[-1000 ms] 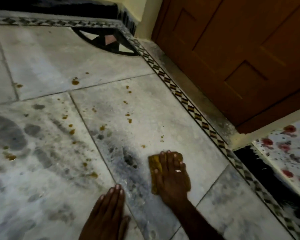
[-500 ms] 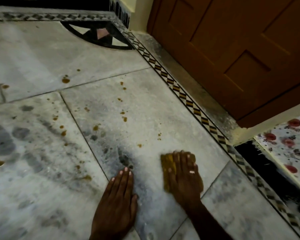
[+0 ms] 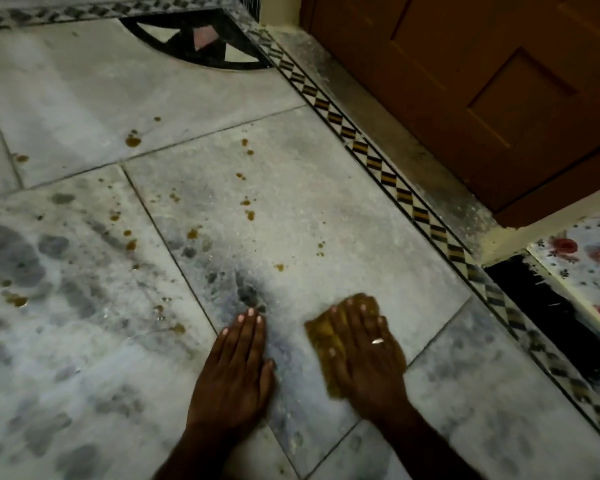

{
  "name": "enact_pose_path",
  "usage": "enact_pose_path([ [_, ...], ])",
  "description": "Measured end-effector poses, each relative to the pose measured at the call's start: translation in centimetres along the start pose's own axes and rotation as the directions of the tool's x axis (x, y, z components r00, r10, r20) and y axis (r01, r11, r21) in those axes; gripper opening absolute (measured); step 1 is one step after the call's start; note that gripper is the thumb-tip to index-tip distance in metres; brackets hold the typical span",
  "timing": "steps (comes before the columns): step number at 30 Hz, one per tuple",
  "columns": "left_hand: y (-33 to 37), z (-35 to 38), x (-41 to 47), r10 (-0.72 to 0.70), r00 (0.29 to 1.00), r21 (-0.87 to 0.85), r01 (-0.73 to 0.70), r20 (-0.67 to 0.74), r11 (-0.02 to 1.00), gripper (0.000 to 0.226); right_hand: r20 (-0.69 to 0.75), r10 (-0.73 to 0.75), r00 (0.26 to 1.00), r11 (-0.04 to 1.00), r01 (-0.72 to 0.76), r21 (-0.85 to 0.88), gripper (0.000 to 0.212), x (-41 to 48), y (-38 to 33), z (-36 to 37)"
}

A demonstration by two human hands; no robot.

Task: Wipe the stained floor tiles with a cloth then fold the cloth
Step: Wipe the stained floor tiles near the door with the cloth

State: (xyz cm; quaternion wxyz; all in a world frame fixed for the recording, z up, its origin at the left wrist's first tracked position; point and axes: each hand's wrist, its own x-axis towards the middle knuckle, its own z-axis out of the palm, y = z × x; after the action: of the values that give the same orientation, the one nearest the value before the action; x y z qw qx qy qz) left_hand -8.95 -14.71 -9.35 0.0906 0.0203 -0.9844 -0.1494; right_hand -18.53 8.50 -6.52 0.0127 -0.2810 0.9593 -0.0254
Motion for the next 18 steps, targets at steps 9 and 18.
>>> enact_pose_path([
  [9,0.9,0.3,0.2,-0.095,0.995,-0.014,0.096,0.018,0.995,0.066,0.162,0.390,0.907,0.902,-0.412,0.133,0.062,16.3,3.2,-1.1],
  [18,0.9,0.4,0.5,-0.126,0.992,0.002,0.126,-0.004,0.992,0.067,0.076,-0.073,0.994,0.995,0.067,0.076,0.066,15.1,-7.1,-0.3],
])
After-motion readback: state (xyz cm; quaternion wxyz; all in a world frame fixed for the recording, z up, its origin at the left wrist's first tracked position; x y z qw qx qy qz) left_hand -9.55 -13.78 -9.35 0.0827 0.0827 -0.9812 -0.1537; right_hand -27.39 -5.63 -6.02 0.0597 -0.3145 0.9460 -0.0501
